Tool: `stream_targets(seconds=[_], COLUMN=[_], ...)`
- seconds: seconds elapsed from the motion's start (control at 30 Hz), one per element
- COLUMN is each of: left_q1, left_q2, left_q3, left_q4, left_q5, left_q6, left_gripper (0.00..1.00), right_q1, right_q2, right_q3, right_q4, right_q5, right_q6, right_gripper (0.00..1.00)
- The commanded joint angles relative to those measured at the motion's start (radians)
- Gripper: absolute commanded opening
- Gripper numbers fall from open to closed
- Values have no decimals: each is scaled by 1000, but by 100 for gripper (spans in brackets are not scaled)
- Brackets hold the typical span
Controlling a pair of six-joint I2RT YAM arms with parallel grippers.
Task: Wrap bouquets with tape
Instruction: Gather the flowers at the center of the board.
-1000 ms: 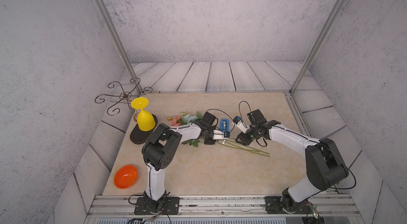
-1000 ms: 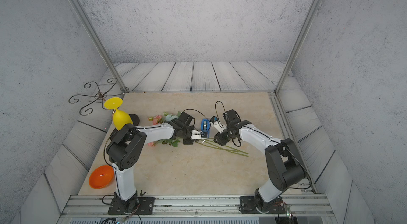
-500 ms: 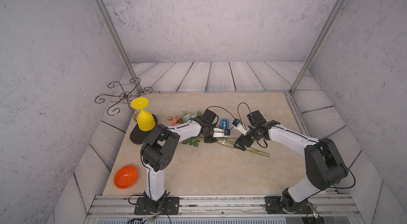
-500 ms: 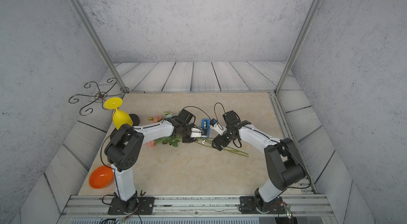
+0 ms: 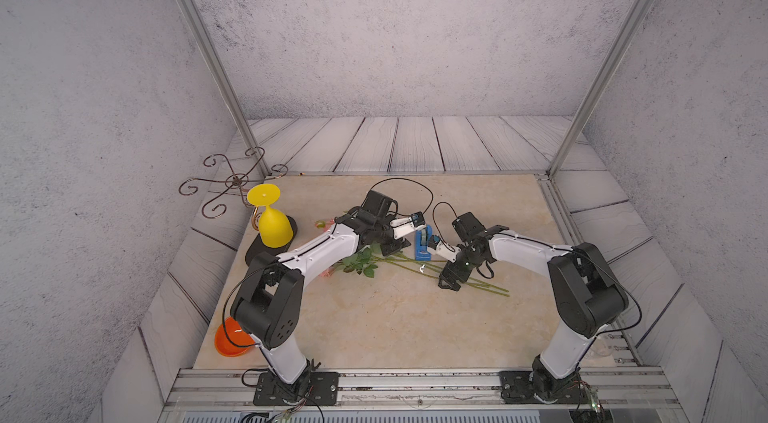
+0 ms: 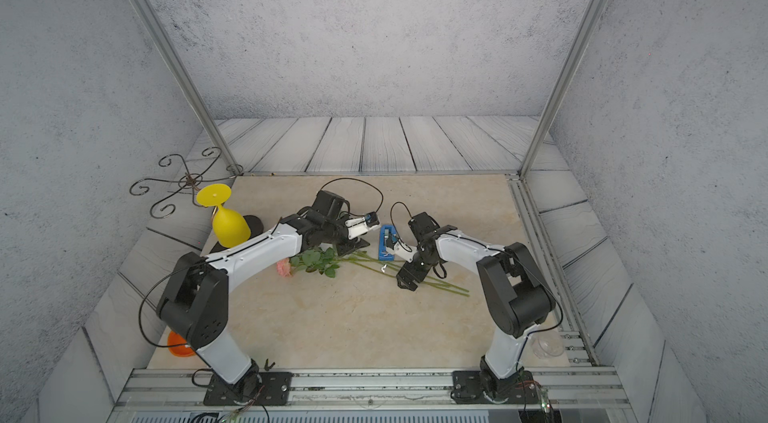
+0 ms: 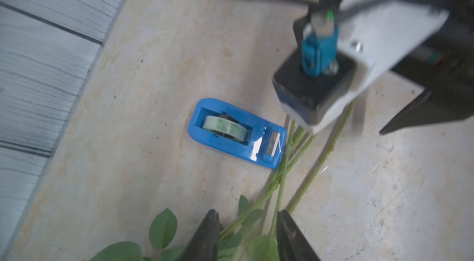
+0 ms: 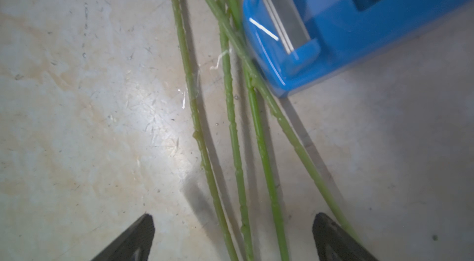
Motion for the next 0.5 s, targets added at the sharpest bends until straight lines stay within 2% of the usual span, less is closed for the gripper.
stream_targets(seconds=[0.0, 0.23, 0.47], left_q1=[-2, -1, 2], left_q2=[-64, -184, -252], left_q3=[-39, -162, -301], left_q4=[42, 161, 319], left_q5=[68, 55, 32], left_q6=[-267, -572, -957], left_gripper=[41, 42, 42], right_q1=[14, 29, 29], right_q2=[42, 51, 80], right_q3=[19, 32, 72], right_q4=[-6, 41, 28], right_q5=[56, 96, 88], right_q6=[-35, -88, -130], right_gripper=[97, 96, 95])
